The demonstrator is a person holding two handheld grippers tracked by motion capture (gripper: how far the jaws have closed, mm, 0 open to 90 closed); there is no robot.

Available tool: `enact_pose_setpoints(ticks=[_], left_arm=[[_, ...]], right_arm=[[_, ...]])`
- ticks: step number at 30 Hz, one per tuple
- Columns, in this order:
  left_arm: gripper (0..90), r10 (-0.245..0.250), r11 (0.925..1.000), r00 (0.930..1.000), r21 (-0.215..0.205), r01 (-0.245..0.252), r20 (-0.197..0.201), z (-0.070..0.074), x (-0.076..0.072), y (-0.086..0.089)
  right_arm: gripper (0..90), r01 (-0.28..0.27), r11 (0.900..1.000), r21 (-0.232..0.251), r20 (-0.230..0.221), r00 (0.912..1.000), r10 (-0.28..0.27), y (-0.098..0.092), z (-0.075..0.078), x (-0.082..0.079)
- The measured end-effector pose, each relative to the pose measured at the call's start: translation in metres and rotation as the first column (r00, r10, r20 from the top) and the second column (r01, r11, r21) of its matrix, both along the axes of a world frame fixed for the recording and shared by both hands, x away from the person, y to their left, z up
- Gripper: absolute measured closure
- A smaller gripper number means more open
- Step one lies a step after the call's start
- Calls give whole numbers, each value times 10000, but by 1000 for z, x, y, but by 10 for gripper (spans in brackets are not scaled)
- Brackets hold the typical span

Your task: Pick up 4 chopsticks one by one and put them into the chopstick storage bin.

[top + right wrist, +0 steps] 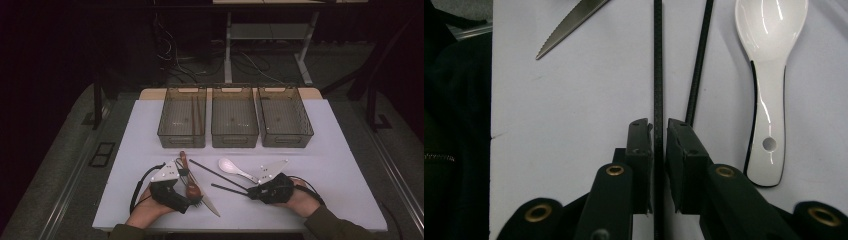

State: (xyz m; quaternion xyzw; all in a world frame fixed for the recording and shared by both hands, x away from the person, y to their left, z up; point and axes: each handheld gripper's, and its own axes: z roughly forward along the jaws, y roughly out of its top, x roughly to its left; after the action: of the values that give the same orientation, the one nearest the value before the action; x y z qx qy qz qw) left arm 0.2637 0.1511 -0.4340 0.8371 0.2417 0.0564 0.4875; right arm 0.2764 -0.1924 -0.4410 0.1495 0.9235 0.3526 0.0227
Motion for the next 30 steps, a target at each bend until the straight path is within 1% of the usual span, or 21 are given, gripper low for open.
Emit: enact_pose_setpoints(ticks=[4, 7, 8, 9, 10, 14, 18, 20, 21, 22, 27, 30], left_arm=[[0, -20, 10000, 10000, 5, 20, 4, 0, 0, 0], [0, -18, 10000, 10000, 11, 18, 10, 0, 0, 0], [0, -19, 10000, 10000, 13, 19, 15, 0, 0, 0], [0, -18, 10000, 10000, 11, 18, 9, 0, 0, 0], [0, -14, 10000, 10000, 9, 14, 5, 0, -1, 0], [0, -19, 10000, 10000, 13, 19, 5, 0, -1, 0], [0, -19, 10000, 10000, -8, 20, 11, 0, -1, 0], [0, -18, 10000, 10000, -10, 18, 8, 0, -1, 0], [0, -16, 10000, 10000, -12, 16, 14, 0, 0, 0], [0, -15, 10000, 10000, -12, 15, 17, 0, 0, 0], [0, -3, 10000, 10000, 7, 3, 18, 0, 0, 0], [0, 29, 9999, 10000, 143, -29, 53, -2, 0, 0]], right_arm=[[813, -65, 9998, -174, 23, 10000, 66, 2, -3, -1], [825, -72, 9998, -172, 186, 9998, 76, 2, -4, -2], [829, 33, 10000, -85, 104, 9999, -32, 2, -4, -4], [834, -54, 9999, -156, 277, 9996, 58, 2, -4, -3], [841, -41, 9998, -171, 351, 9994, 47, 2, -4, -4], [855, 35, 9999, -151, 430, 9991, -29, 2, -5, -6], [856, 40, 9999, -101, 327, 9995, -37, 1, -4, -5], [856, 33, 10000, 36, 223, 9997, -34, 0, -3, -4], [856, 138, 9997, 224, -51, 9999, -137, 1, -2, -6], [856, -2, 9999, 169, 139, 9999, -1, 0, -1, -4], [856, 104, 9992, 395, -19, 9999, -103, -4, 3, -3], [856, 193, 9986, 493, -55, 9998, -191, -6, 5, -3]])
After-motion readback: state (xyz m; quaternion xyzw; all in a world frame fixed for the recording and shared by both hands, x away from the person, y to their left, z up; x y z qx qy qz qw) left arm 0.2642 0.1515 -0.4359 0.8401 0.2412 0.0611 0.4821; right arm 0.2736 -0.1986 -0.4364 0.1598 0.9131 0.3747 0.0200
